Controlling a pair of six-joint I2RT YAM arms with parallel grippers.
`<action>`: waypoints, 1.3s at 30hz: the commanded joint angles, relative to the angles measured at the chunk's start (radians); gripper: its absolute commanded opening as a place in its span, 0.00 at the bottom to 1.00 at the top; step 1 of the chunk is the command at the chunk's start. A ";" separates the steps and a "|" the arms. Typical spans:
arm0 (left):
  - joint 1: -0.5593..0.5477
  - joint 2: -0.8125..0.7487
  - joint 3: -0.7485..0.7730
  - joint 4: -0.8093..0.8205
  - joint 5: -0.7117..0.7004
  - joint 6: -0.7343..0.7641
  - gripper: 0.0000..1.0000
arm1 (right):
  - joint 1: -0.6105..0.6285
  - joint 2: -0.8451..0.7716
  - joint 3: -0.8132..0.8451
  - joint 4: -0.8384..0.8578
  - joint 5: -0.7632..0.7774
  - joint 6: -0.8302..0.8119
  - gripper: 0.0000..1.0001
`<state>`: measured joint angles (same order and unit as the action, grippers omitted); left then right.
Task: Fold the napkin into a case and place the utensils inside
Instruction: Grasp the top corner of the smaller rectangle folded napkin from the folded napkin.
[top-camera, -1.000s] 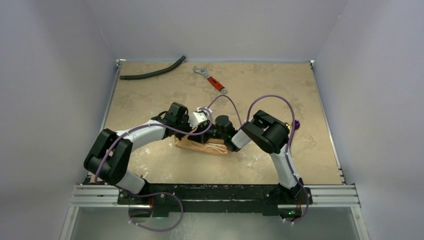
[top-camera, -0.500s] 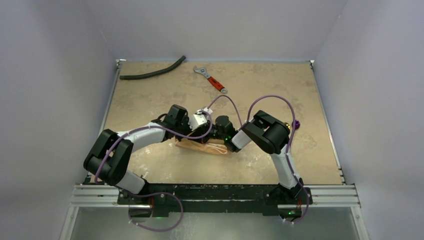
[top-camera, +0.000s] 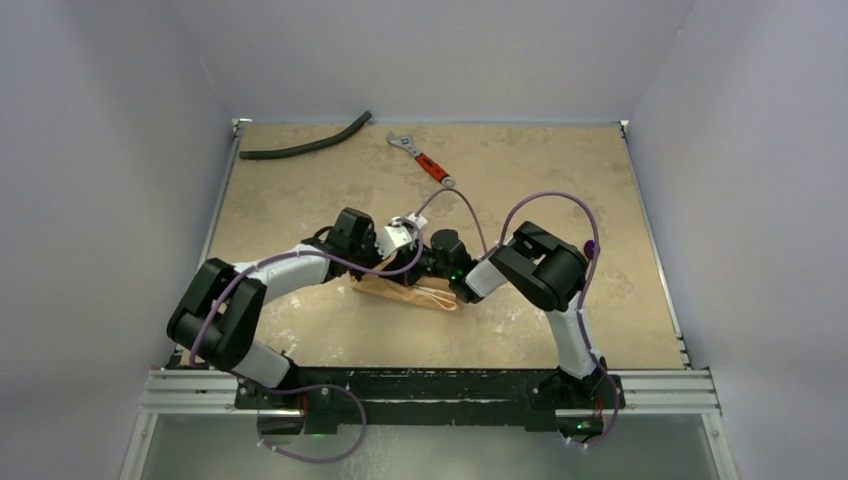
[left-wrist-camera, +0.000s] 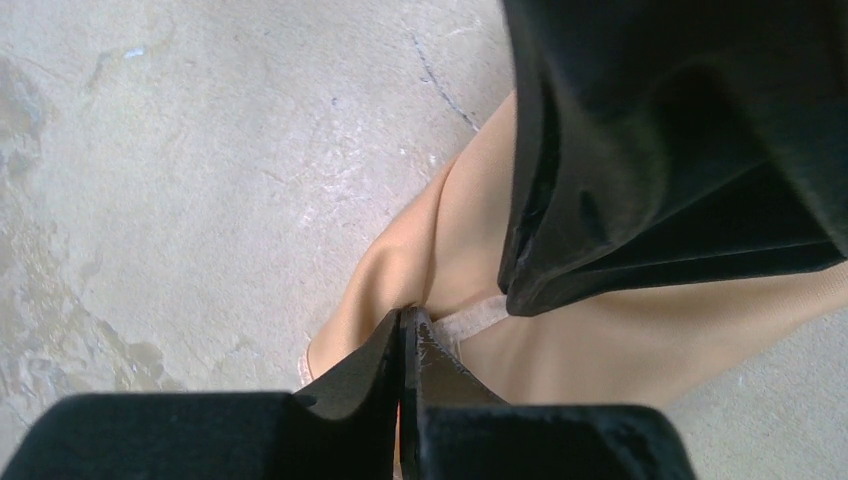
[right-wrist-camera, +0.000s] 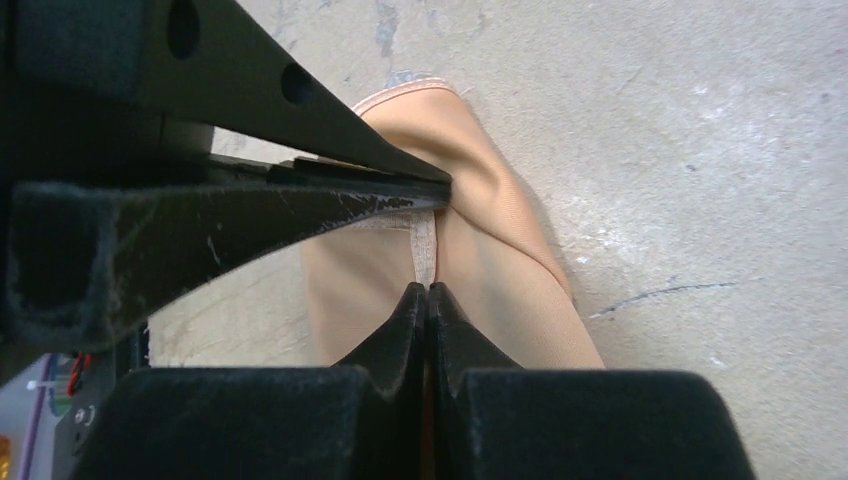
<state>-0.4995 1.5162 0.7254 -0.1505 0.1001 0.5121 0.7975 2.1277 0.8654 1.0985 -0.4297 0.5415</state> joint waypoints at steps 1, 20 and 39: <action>0.023 -0.034 0.056 -0.027 0.009 -0.071 0.00 | -0.001 -0.043 -0.021 -0.093 0.098 -0.056 0.00; 0.083 -0.063 0.022 -0.026 0.131 -0.080 0.12 | 0.026 -0.005 0.001 -0.143 0.116 -0.060 0.00; 0.045 0.024 -0.011 0.071 0.108 -0.048 0.23 | 0.026 0.051 0.035 -0.136 -0.004 -0.046 0.00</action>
<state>-0.4465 1.5249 0.7212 -0.0929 0.2024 0.4377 0.8101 2.1368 0.9028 1.0557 -0.3912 0.5190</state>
